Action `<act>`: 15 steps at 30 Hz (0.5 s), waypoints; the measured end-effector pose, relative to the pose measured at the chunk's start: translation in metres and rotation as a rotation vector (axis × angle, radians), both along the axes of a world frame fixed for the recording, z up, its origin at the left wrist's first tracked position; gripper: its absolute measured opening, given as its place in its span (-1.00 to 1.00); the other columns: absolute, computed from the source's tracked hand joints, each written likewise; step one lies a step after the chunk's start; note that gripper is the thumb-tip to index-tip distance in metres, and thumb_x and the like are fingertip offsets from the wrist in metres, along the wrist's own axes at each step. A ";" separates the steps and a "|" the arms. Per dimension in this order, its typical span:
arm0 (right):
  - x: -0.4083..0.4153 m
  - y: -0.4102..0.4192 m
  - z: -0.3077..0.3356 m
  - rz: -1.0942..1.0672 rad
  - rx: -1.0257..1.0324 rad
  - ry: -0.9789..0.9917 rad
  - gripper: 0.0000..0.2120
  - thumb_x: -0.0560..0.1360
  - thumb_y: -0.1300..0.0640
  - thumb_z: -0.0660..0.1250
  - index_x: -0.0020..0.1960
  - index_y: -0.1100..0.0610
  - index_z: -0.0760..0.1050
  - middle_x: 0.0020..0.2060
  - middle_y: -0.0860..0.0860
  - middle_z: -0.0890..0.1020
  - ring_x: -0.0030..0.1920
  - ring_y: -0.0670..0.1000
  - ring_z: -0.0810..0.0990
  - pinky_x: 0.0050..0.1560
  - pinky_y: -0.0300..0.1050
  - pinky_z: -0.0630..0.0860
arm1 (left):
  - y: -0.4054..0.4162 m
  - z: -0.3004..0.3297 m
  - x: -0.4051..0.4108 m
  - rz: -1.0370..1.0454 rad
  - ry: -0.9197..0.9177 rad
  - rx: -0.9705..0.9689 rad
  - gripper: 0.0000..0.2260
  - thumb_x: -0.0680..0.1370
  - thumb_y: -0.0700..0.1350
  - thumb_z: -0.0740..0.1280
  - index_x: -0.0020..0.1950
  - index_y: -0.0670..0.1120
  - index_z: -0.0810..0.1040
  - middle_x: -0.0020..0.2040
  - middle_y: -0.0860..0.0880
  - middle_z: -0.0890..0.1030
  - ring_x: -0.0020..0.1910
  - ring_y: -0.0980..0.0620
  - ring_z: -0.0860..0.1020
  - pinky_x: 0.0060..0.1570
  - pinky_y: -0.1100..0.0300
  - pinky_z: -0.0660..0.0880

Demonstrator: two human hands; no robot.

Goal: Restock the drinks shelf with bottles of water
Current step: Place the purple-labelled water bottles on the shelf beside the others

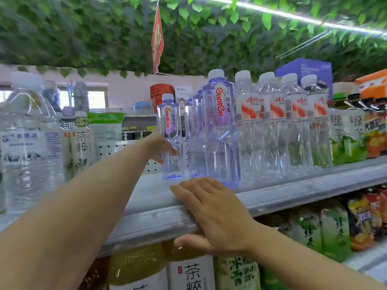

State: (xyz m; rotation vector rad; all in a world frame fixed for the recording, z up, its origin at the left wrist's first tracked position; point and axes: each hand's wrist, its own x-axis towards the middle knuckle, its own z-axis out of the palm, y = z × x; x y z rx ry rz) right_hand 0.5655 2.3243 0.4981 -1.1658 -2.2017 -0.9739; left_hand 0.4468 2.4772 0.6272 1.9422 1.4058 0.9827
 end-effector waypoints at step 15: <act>0.000 0.001 -0.001 -0.018 -0.009 0.004 -0.29 0.46 -0.39 0.04 0.39 0.10 0.26 0.20 -0.01 0.45 0.15 -0.01 0.39 0.23 -0.11 0.25 | 0.034 -0.004 0.019 -0.093 0.039 -0.051 -0.41 0.43 -0.33 0.43 0.39 -0.22 0.26 0.30 -0.21 0.47 0.18 -0.18 0.53 0.13 0.01 0.53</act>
